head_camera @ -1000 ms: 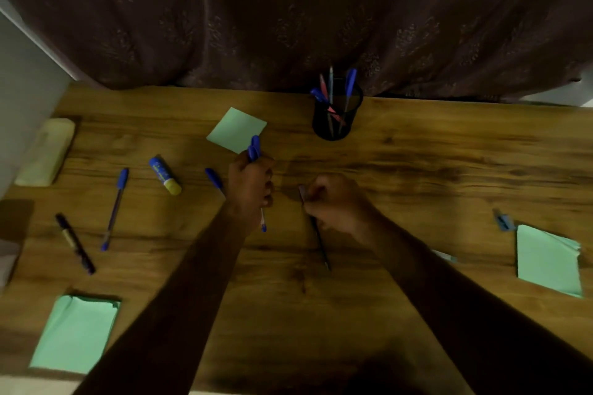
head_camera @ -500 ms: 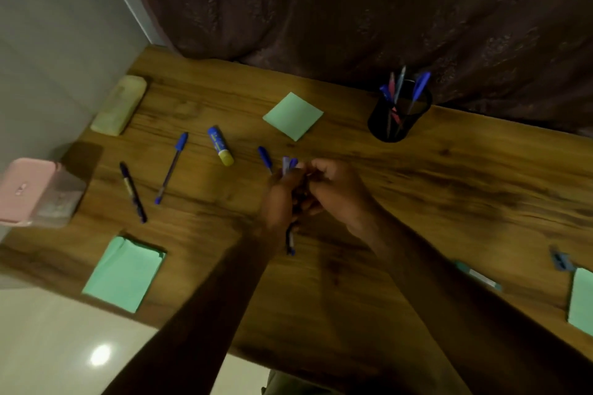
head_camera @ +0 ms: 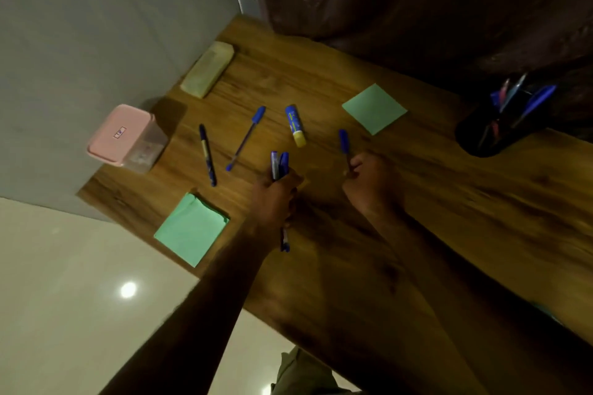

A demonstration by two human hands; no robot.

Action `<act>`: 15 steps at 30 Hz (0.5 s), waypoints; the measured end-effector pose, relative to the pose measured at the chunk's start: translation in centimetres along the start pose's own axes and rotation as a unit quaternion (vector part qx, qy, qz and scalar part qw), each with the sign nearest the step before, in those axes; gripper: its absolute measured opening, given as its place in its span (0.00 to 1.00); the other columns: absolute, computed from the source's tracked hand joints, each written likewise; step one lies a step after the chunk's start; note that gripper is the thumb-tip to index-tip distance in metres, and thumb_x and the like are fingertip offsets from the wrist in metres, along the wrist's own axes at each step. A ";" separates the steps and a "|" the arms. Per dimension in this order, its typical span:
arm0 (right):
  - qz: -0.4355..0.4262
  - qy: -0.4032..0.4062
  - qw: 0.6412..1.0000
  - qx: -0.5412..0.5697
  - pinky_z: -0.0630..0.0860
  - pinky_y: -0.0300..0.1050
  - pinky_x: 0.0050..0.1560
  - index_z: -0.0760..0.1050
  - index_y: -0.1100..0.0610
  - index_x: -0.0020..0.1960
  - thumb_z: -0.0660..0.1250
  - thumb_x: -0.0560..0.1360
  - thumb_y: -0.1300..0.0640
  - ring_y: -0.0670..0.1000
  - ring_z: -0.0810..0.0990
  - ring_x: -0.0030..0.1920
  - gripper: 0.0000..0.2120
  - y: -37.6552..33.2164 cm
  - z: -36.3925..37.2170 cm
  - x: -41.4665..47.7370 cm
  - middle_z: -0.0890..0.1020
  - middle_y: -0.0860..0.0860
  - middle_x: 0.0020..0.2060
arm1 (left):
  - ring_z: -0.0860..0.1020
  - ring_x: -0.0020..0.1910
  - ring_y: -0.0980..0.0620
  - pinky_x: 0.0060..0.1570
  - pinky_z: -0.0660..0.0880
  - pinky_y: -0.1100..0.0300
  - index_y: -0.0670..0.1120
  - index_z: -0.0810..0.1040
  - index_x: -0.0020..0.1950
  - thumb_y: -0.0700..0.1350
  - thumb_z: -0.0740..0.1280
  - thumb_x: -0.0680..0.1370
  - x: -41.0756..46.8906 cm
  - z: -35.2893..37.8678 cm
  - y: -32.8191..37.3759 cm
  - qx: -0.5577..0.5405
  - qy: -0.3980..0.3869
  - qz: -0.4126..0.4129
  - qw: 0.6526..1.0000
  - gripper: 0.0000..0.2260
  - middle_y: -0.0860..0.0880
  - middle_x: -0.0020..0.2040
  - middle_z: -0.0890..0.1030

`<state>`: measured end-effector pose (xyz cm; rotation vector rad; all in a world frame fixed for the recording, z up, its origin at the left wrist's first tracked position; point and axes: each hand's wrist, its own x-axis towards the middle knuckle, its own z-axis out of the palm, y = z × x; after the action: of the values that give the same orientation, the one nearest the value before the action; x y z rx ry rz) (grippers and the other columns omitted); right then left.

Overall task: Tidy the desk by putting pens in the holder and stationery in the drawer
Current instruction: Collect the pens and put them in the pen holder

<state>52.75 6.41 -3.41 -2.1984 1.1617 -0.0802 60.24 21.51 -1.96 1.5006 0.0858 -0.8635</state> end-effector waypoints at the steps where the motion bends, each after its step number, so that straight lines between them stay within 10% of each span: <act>1: 0.001 -0.004 1.000 0.031 0.74 0.40 0.39 0.80 0.52 0.54 0.69 0.76 0.57 0.50 0.82 0.47 0.07 -0.3 -0.1 0.0 0.83 0.48 0.49 | 0.61 0.21 0.54 0.22 0.57 0.64 0.44 0.71 0.46 0.41 0.66 0.78 0.1 -0.1 0.1 -0.001 0.001 0.007 1.000 0.04 0.50 0.28 0.64; 9: -0.077 -0.178 0.950 0.245 0.85 0.54 0.43 0.80 0.44 0.48 0.71 0.74 0.58 0.46 0.86 0.40 0.09 -4.8 -0.2 -2.6 0.86 0.46 0.41 | 0.78 0.34 0.46 0.30 0.74 0.57 0.37 0.76 0.53 0.54 0.70 0.77 1.1 0.1 2.1 -0.049 -0.036 0.069 0.996 0.20 0.41 0.40 0.77; 15: -0.118 -0.233 0.931 0.257 0.84 0.48 0.38 0.82 0.51 0.51 0.70 0.76 0.59 0.46 0.86 0.37 0.06 -6.4 0.6 -3.5 0.86 0.48 0.39 | 0.72 0.30 0.50 0.31 0.71 0.55 0.43 0.72 0.47 0.39 0.65 0.79 2.9 -1.0 2.6 -0.006 0.073 0.126 0.989 0.03 0.46 0.33 0.71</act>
<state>55.43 11.89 0.52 -1.7414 0.5313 0.0336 64.19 20.73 -1.52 1.5236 0.0081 -0.5505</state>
